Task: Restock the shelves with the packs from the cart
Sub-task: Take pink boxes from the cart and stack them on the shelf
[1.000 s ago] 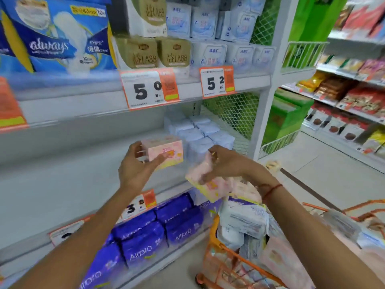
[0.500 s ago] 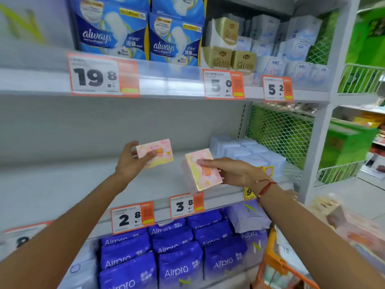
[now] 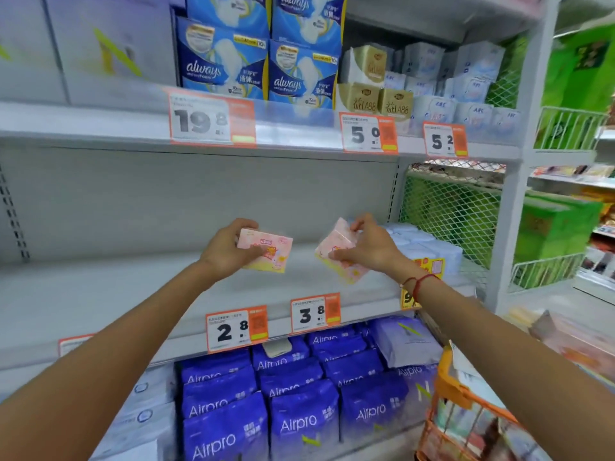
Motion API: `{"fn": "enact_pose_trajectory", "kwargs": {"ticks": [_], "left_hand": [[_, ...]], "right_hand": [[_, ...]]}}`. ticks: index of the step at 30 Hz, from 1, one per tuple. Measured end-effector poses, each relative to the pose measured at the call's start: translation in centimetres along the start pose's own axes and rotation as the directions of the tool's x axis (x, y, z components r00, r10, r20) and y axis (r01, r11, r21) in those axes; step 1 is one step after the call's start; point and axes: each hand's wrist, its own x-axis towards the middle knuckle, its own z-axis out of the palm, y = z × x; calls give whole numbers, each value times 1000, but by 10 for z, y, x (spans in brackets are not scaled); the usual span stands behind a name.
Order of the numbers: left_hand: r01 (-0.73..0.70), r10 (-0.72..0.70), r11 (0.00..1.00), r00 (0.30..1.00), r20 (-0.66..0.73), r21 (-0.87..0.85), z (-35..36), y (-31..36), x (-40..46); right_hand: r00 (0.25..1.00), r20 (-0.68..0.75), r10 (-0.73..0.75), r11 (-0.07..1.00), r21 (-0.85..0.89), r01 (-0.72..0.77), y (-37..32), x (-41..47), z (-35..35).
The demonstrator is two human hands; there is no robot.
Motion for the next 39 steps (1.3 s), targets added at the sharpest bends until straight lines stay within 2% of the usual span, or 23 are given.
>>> {"fn": "enact_pose_trajectory", "kwargs": {"ticks": [5,11,15,21,24,26,31,34,36,39], "left_hand": [[-11,8,992,1000,28,123,15,-18,4],[94,-96,995,992,78,24,31,-43,38],[171,-170,985,984,53,-10,44,-66,68],[144,-132,989,949,286,-21,38,-84,90],[118,-98,992,935,340,-39,36,-84,95],[144,-113,988,929,353,-63,37,-82,97],[189,-124,973,912,390,-134,55,-75,103],[202,-117,961,916,384,-189,83,-68,105],[171,-119,972,949,291,-161,103,-67,111],[173,-174,985,978,114,18,116,-62,122]], "right_hand": [[998,7,-62,982,-176,62,18,8,4],[990,124,-62,971,-221,89,31,57,31],[985,151,-78,966,-234,112,49,99,62],[984,163,-77,957,-265,119,73,156,104],[960,255,-114,987,-82,139,71,182,119],[933,351,-80,997,46,69,61,198,117],[975,198,99,981,144,-129,56,223,83],[898,329,293,894,239,-379,71,204,71],[854,406,327,846,278,-456,76,190,69],[834,450,320,803,338,-491,78,180,73]]}}
